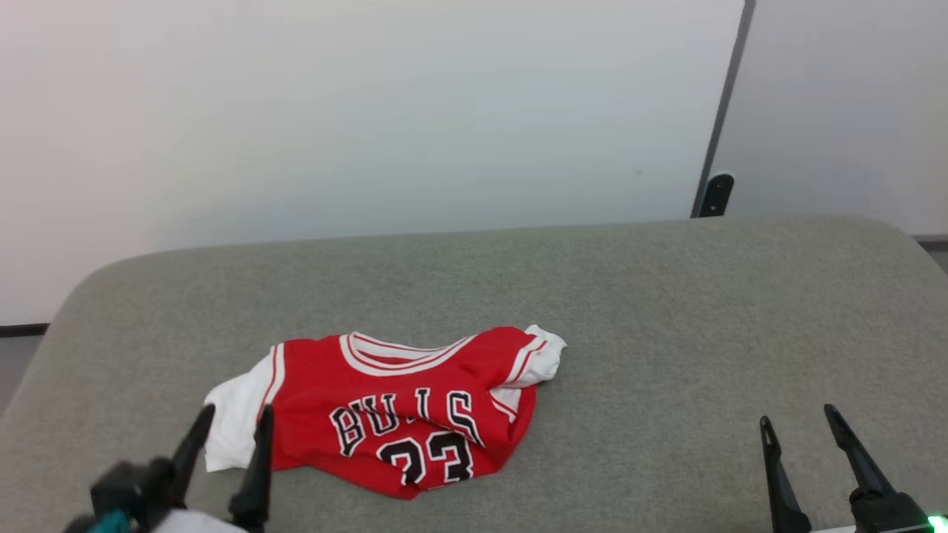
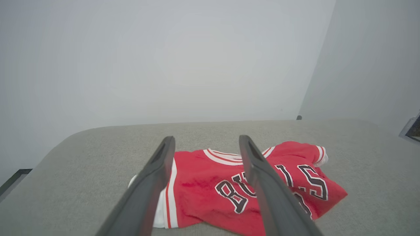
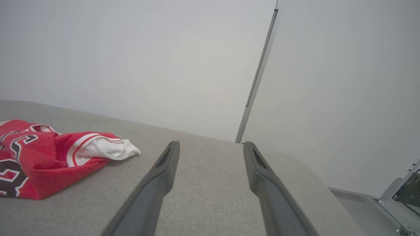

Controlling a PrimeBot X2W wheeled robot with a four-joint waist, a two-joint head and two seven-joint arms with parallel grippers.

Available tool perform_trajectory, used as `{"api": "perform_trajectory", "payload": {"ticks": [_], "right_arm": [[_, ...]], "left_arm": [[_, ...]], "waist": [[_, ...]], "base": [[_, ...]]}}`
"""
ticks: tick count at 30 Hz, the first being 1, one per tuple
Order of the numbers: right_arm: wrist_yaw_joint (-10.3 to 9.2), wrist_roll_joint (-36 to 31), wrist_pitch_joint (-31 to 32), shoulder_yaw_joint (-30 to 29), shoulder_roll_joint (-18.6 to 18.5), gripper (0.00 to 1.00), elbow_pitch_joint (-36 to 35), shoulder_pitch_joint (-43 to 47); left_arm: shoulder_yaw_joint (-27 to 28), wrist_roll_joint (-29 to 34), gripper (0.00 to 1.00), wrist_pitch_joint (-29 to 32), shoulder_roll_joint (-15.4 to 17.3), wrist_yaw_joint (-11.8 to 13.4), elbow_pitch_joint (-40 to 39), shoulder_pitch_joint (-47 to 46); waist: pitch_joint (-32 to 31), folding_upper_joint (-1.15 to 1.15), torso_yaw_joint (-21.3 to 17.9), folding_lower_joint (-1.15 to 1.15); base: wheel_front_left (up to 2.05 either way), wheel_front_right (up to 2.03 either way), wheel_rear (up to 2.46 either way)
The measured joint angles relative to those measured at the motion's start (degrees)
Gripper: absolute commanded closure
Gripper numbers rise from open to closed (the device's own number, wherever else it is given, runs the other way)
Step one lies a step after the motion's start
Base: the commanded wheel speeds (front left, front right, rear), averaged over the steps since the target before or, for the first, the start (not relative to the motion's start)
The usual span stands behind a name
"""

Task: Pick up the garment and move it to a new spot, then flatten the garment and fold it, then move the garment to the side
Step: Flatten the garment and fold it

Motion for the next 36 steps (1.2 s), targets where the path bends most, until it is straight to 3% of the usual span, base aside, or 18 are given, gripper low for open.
{"api": "perform_trajectory", "payload": {"ticks": [8, 13, 18, 23, 27, 28, 29, 32, 36], "right_arm": [[0.0, -0.02, 0.0, -1.62, -0.02, 0.0, -1.3, 1.35], [0.0, -0.11, 0.0, -1.26, 0.01, 0.0, -1.36, 1.53], [0.0, -0.49, 0.0, -1.38, 0.0, 0.0, -1.34, 1.52], [0.0, -1.35, 0.0, -1.21, 0.0, 0.0, -1.54, 1.37], [0.0, -2.14, 0.0, -0.93, 0.0, 0.0, -1.99, 0.97], [0.0, -2.46, 0.0, -0.73, 0.0, 0.0, -2.24, 0.47], [0.0, -2.46, 0.0, -0.73, 0.0, 0.0, -2.24, 0.47], [0.0, -2.75, 0.0, -0.52, -0.02, 0.0, -3.13, -0.25], [0.0, -2.96, 0.0, -0.22, -0.09, 0.0, -4.14, -2.49]], "left_arm": [[0.33, 3.52, 0.0, -4.7, -5.2, 0.87, 0.1, 4.79], [2.97, 5.39, 0.0, -4.95, -8.05, -1.29, 0.32, 4.9], [4.35, 5.0, 0.0, -4.94, -8.28, -4.61, 3.49, 4.38], [5.46, 0.32, 0.0, 3.55, -4.01, -9.13, 8.83, -3.28], [4.88, -4.41, 0.0, 16.82, 1.41, -11.73, 14.7, -12.48], [4.13, -6.2, 0.0, 22.68, 4.11, -12.57, 17.38, -17.11], [4.13, -6.2, 0.0, 22.68, 4.11, -12.57, 17.38, -17.11], [1.87, -9.24, 0.0, 33.75, 8.5, -13.19, 22.17, -24.83], [-1.23, -9.83, 0.0, 42.07, 12.13, -13.25, 25.95, -32.6]], "waist": [[-1.4, 0.0, 2.98, 0.0], [-2.02, 0.0, 4.7, 0.0], [-2.11, 0.0, 4.8, 0.0], [-1.1, 0.0, 3.25, 0.0], [0.9, 0.0, 1.63, 0.0], [2.2, 0.0, 0.82, 0.0], [2.2, 0.0, 0.82, 0.0], [5.3, 0.0, -0.78, 0.0], [9.26, 0.0, -1.99, 0.0]], "base": [[0.0, 0.0, 0.0], [0.0, 0.0, 0.0], [0.0, 0.0, 0.0], [0.0, 0.0, 0.0], [0.0, 0.0, 0.0], [0.0, 0.0, 0.0], [0.0, 0.0, 0.0], [0.0, 0.0, 0.0], [0.0, 0.0, 0.0]]}}
